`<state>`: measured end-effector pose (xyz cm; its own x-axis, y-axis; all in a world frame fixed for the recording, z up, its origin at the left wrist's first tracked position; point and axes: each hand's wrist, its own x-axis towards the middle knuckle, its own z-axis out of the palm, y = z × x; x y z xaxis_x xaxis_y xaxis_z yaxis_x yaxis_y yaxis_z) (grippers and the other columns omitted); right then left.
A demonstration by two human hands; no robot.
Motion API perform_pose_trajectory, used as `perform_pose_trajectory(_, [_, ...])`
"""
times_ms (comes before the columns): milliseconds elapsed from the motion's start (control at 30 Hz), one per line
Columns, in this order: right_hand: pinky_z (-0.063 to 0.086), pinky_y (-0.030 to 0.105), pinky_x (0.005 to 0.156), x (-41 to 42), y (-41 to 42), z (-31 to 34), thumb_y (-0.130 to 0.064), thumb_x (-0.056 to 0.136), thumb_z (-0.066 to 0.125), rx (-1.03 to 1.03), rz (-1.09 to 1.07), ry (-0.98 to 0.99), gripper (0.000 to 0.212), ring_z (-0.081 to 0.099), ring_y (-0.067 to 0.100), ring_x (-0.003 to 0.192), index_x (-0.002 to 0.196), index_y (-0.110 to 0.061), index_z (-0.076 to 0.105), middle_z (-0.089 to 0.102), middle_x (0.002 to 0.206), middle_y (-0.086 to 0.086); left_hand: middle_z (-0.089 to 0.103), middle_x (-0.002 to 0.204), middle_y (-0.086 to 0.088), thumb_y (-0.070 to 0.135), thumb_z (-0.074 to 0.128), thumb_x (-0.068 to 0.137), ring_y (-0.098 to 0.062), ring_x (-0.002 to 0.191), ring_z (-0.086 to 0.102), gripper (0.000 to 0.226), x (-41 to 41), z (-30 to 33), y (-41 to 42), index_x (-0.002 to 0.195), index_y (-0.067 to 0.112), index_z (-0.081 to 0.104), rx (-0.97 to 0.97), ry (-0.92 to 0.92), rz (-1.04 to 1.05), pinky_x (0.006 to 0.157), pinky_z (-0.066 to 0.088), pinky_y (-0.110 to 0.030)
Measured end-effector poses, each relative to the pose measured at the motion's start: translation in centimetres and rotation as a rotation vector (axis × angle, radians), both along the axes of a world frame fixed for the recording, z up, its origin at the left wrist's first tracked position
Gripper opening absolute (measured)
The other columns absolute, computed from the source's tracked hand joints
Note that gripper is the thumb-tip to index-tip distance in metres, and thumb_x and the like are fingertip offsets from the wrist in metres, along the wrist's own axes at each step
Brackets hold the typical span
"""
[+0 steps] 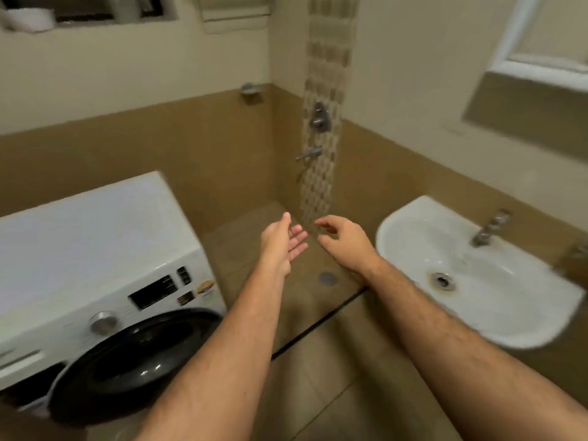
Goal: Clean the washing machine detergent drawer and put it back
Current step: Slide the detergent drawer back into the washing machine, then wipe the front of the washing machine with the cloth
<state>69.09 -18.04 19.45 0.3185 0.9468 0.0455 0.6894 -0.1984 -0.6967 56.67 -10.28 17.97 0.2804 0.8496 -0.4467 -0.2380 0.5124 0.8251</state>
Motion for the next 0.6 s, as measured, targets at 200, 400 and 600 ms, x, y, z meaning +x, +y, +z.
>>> perform_pose_trajectory(200, [0.045, 0.027, 0.091, 16.8, -9.9, 3.6, -0.016, 0.085, 0.06, 0.143, -0.387, 0.033, 0.034, 0.061, 0.017, 0.108, 0.119, -0.019, 0.066, 0.065, 0.122, 0.0, 0.065, 0.085, -0.001, 0.037, 0.054, 0.099, -0.013, 0.069, 0.07, 0.018, 19.5, 3.7, -7.5, 0.097, 0.019, 0.058, 0.119, -0.022, -0.353, 0.057, 0.059, -0.029])
perform_pose_trajectory(400, [0.049, 0.029, 0.09, 28.8, -20.6, 5.8, -0.017, 0.082, 0.063, 0.179, -0.789, -0.057, 0.035, 0.064, 0.019, 0.102, 0.117, -0.015, 0.069, 0.07, 0.117, 0.002, 0.065, 0.088, 0.001, 0.035, 0.053, 0.1, -0.012, 0.071, 0.066, 0.017, 32.5, 5.4, -16.4, 0.102, 0.019, 0.059, 0.204, -0.033, -0.707, 0.058, 0.056, -0.028])
perform_pose_trajectory(600, [0.049, 0.033, 0.084, 38.1, -28.3, 4.7, -0.028, 0.083, 0.067, -0.029, -1.087, -0.144, 0.039, 0.062, 0.028, 0.104, 0.121, -0.021, 0.064, 0.065, 0.12, 0.007, 0.062, 0.109, -0.003, 0.029, 0.054, 0.1, -0.017, 0.085, 0.061, 0.009, 40.3, 5.3, -23.2, 0.101, 0.022, 0.059, 0.284, 0.027, -0.884, 0.067, 0.054, -0.032])
